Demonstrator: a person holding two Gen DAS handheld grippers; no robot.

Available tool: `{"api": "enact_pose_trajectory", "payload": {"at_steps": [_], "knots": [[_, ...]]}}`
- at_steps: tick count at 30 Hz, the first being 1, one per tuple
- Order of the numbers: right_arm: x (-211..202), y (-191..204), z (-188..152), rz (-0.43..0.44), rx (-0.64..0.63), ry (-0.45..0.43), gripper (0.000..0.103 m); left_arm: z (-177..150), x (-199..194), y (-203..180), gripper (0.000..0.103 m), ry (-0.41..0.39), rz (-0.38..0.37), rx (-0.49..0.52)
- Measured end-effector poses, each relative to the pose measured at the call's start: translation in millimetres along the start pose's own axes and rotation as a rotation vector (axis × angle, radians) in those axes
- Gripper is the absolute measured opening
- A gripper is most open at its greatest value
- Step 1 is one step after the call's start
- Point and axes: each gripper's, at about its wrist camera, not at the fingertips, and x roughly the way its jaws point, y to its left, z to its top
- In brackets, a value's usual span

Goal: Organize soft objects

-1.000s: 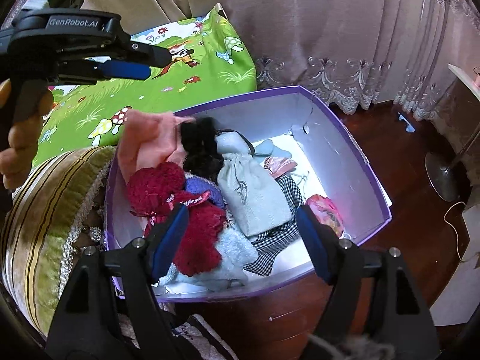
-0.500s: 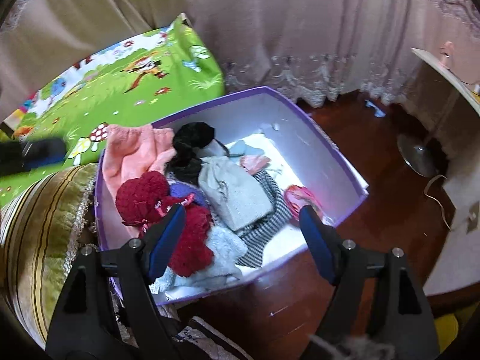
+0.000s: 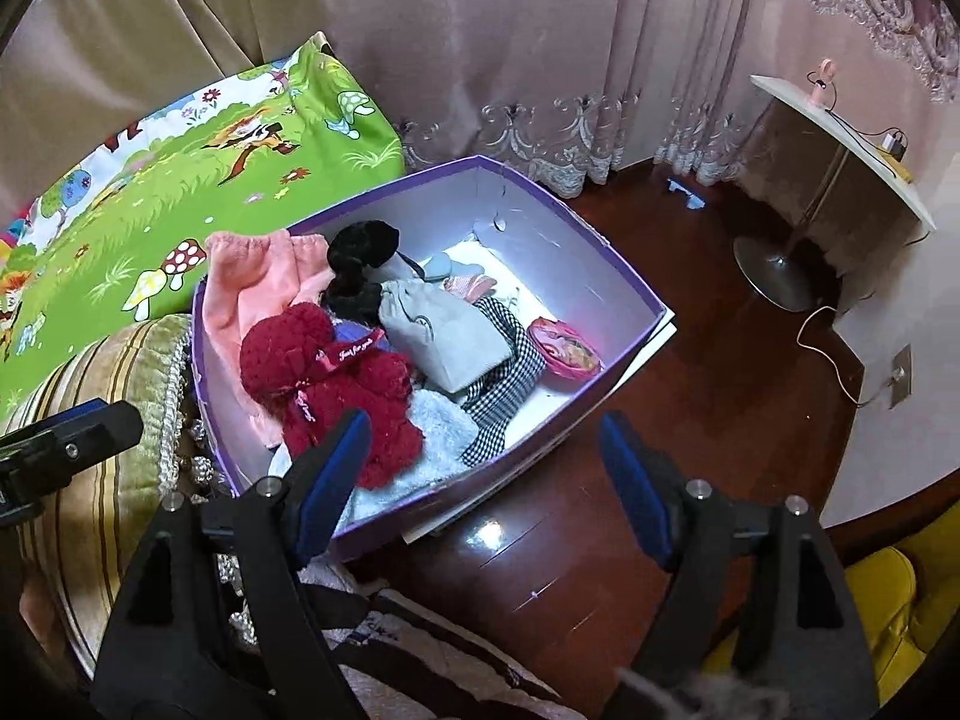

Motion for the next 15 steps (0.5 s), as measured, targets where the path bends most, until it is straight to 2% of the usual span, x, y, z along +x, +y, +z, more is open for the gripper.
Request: {"api": "enact_pose_trajectory", "payload": {"at_steps": [5, 15], "knots": [[-0.6, -0.7, 0.8, -0.003, 0.0, 0.003, 0.081, -0.3, 1.5, -0.6, 0.09, 0.002, -0.016, 0.001], [0.4, -0.3, 0.9, -0.003, -0.004, 0.002, 0.081, 1.3, 3.6, -2.8, 0.092, 0.008, -0.014, 0.002]]}}
